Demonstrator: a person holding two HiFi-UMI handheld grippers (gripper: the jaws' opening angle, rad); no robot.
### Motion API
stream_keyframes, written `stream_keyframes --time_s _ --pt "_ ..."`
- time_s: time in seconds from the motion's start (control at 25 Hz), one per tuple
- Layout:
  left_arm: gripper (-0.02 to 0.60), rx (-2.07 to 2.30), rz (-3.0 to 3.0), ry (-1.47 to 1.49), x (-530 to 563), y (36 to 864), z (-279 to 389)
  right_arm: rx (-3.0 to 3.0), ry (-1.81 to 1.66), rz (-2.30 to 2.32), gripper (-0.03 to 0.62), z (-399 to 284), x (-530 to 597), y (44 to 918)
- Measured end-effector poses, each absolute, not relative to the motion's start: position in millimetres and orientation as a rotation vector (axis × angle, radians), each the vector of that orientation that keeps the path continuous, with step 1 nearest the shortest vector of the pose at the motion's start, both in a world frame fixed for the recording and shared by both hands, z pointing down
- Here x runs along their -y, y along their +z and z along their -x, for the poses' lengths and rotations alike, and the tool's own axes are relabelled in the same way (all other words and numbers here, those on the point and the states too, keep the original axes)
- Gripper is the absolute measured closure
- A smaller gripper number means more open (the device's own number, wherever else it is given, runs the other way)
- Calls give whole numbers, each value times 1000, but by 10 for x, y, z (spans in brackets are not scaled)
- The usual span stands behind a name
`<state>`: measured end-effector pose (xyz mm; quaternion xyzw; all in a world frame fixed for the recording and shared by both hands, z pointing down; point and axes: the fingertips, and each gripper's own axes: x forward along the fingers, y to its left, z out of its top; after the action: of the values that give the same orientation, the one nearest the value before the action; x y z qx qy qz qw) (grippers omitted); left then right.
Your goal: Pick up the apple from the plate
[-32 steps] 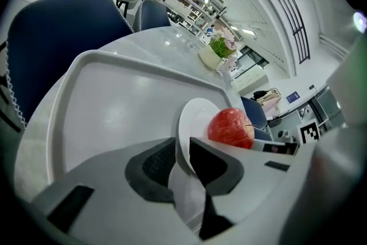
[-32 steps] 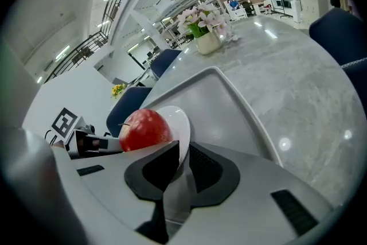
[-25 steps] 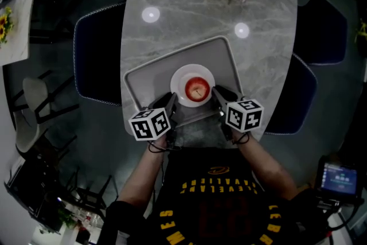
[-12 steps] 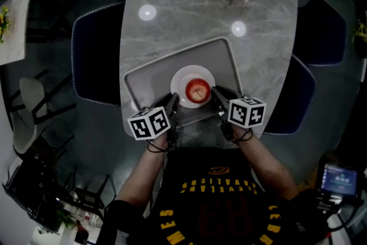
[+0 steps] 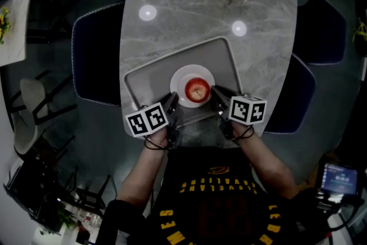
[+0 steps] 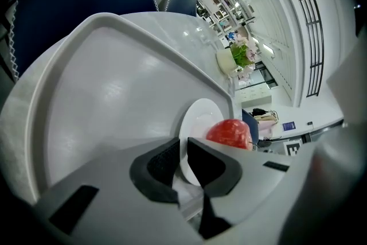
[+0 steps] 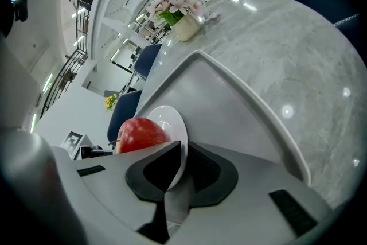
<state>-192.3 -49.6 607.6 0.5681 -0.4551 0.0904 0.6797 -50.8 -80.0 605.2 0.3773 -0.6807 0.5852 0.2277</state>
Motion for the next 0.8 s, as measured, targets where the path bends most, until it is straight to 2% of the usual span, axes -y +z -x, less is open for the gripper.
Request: stream_keyframes --time_s 0.8 --pt "538 1010 -1330 241 508 6055 1783 1903 1598 -1077 549 350 749 6054"
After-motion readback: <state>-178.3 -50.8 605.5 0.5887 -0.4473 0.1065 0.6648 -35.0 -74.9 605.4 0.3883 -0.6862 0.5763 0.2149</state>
